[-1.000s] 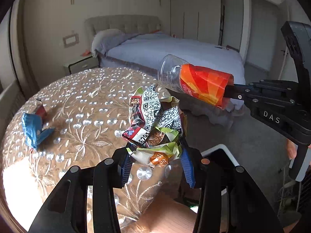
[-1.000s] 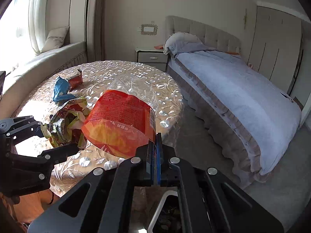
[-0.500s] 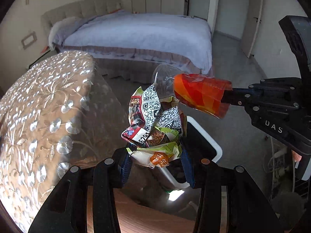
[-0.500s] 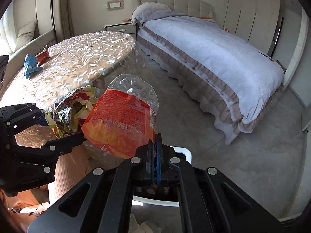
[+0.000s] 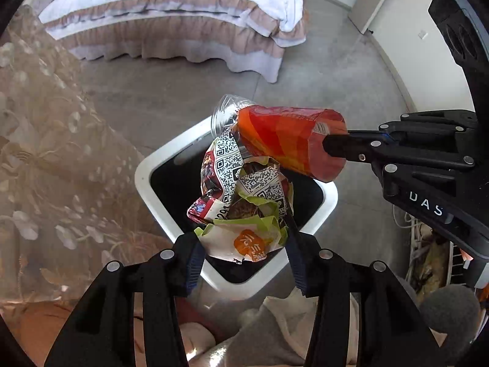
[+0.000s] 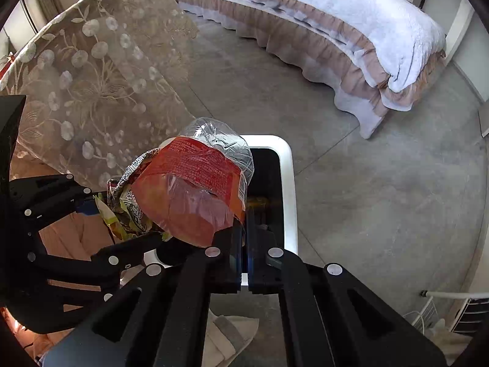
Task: Collect trash
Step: 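Carry the wrappers and orange chip bag to the bin and open both tools, then move both open tools back toward the table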
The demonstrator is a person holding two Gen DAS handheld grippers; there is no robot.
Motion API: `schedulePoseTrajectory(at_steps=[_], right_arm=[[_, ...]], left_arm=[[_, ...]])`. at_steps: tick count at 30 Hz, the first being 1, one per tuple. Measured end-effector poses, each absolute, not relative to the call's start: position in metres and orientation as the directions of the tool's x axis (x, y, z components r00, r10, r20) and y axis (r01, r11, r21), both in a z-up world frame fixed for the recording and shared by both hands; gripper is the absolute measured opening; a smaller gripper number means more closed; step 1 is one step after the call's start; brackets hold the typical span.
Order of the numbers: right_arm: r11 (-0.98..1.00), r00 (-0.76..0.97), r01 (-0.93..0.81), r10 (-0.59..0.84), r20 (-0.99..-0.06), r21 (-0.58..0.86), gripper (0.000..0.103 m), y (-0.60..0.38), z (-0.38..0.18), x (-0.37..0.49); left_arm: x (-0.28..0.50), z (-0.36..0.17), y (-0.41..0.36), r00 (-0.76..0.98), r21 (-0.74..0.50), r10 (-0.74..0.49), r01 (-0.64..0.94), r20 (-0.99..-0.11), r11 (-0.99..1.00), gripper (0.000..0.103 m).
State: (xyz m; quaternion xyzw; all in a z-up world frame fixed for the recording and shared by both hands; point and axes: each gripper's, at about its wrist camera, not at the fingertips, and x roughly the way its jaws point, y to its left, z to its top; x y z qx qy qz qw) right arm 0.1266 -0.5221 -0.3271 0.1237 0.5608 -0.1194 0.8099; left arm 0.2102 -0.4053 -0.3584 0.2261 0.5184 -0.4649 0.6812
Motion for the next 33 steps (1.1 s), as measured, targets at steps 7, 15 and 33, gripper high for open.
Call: schedulePoseTrajectory(at_steps=[7, 15, 33], right_arm=[[0.943, 0.289, 0.330, -0.051, -0.956, 0.050, 0.076, -0.532, -0.369, 0.127], [0.948, 0.335, 0.316, -0.083, -0.939, 0.029, 0.094, -0.537, -0.368, 0.125], [0.963, 0.532, 0.266, -0.118, -0.839, 0.034, 0.098, -0.517, -0.288, 0.136]], left_arm=[[0.211, -0.397, -0.418, -0.077, -0.242, -0.332, 0.838, -0.940, 0.490, 0.098], [0.216, -0.399, -0.420, -0.090, -0.256, -0.338, 0.834, -0.937, 0.488, 0.098], [0.209, -0.294, -0.384, 0.113, -0.171, -0.475, 0.840, -0.873, 0.515, 0.098]])
